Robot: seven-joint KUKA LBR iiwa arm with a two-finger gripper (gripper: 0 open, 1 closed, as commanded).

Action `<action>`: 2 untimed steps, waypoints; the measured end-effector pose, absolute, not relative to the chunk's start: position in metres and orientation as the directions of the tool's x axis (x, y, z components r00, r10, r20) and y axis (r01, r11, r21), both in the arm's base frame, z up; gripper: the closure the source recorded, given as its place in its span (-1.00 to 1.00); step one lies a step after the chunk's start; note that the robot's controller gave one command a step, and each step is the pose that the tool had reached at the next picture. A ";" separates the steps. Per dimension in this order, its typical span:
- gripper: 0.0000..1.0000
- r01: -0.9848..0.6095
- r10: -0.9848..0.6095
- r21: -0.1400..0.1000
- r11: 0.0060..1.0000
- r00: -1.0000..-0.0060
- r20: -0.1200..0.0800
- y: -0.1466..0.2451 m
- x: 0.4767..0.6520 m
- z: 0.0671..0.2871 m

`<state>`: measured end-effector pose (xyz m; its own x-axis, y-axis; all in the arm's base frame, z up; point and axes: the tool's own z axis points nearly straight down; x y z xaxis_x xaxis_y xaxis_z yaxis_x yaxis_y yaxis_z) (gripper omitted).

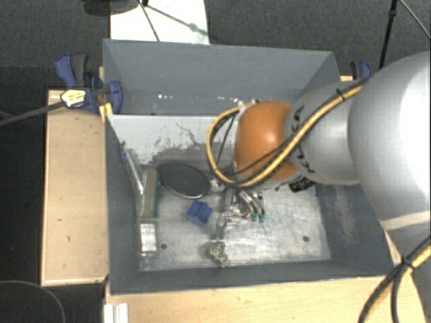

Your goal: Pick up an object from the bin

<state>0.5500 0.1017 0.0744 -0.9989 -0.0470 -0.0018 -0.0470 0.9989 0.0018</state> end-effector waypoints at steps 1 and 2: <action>-1.00 0.034 0.034 0.003 0.999 -0.999 -0.008 0.164 0.547 0.072; 1.00 0.036 0.036 0.004 0.999 -0.999 -0.010 0.163 0.548 0.073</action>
Offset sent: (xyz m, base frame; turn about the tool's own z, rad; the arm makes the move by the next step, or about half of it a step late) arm -0.0050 0.0599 -0.0044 0.0837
